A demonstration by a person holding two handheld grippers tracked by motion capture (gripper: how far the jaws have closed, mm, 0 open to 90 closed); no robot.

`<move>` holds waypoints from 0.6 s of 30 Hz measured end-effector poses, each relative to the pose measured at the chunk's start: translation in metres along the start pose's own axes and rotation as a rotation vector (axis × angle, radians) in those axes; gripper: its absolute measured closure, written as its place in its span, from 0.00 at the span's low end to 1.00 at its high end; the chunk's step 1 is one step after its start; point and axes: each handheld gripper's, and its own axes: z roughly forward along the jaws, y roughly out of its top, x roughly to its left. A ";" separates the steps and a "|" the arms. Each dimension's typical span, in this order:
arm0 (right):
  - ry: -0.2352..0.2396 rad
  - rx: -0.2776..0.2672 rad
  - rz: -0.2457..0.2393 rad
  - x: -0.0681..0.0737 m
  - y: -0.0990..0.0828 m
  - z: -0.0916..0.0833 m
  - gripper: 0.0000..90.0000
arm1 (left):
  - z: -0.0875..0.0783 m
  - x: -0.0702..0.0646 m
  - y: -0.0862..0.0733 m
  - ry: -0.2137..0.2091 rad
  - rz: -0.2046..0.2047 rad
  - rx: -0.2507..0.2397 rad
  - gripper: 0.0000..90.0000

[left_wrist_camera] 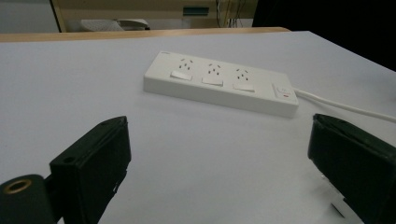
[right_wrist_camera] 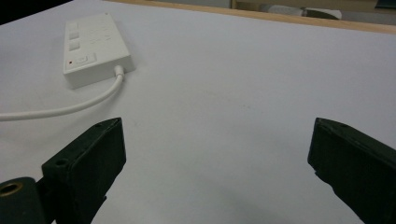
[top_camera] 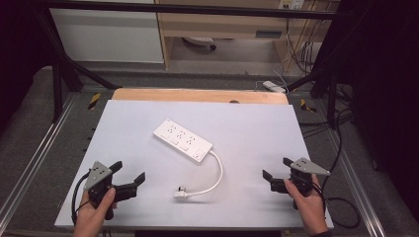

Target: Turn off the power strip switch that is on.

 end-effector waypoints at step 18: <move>-0.001 -0.005 -0.002 0.002 0.002 0.000 0.04 | -0.001 -0.002 0.001 -0.013 0.007 -0.007 0.07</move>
